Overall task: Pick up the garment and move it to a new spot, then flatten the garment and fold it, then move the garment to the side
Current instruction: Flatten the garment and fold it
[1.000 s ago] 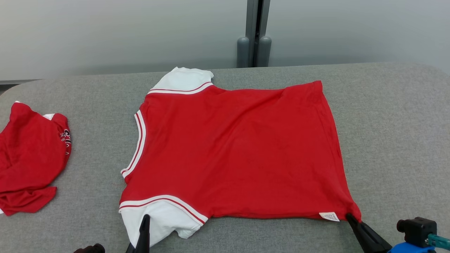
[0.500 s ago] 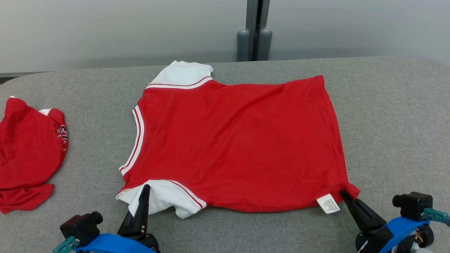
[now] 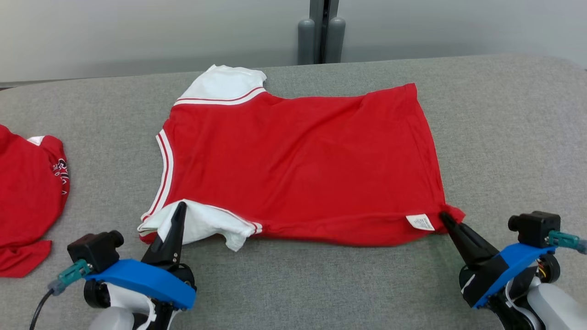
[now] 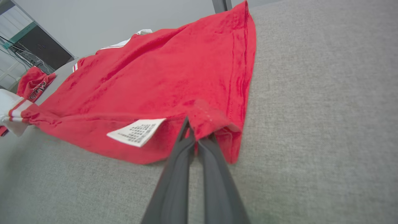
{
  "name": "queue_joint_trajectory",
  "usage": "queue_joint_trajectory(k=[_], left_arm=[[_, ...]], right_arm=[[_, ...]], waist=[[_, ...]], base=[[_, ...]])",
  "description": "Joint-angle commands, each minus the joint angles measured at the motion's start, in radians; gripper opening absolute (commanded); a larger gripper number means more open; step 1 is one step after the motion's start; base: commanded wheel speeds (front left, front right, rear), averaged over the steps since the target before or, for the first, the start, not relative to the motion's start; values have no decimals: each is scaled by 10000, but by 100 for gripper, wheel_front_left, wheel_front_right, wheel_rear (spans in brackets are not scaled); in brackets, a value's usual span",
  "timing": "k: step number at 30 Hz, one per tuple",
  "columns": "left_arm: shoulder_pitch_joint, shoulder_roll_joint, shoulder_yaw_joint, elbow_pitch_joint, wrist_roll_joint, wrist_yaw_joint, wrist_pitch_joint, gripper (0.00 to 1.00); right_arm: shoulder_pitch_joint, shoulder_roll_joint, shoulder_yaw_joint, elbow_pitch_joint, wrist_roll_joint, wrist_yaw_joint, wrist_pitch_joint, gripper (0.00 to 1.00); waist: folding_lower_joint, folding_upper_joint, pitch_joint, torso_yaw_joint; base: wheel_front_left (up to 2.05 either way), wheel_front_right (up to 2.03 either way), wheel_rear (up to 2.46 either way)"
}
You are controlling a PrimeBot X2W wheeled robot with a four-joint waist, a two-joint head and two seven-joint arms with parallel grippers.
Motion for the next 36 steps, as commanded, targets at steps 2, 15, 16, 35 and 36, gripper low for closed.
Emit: queue_joint_trajectory(k=[2, 15, 16, 35, 36], left_arm=[[-382, 50, 39, 198, -2, -100, 91, 0], [-2290, 105, -153, 2039, -44, -604, 339, 0], [-2379, 101, -176, 2151, -30, -634, 325, 0], [-1976, 109, -11, 3651, 578, -597, -1351, 100], [-1855, 120, -17, 3666, 667, -551, -1371, 100]], right_arm=[[-416, 100, 135, 212, 54, 1, 21, 0], [-2343, 350, 1093, 1894, 307, 1, -256, 0], [-2430, 378, 1167, 1991, 329, 1, -315, 0], [-1997, -45, 1608, 2607, 98, 1, -1558, 100], [-1944, -36, 1595, 2649, 82, 1, -1564, 100]], waist=[[-1, 0, 89, -21], [-1, 0, 686, -60], [-1, 0, 725, -68], [-1, 0, 407, -8], [-1, 0, 380, 3]], base=[[0, 0, 0], [0, 0, 0], [0, 0, 0], [0, 0, 0], [0, 0, 0]])
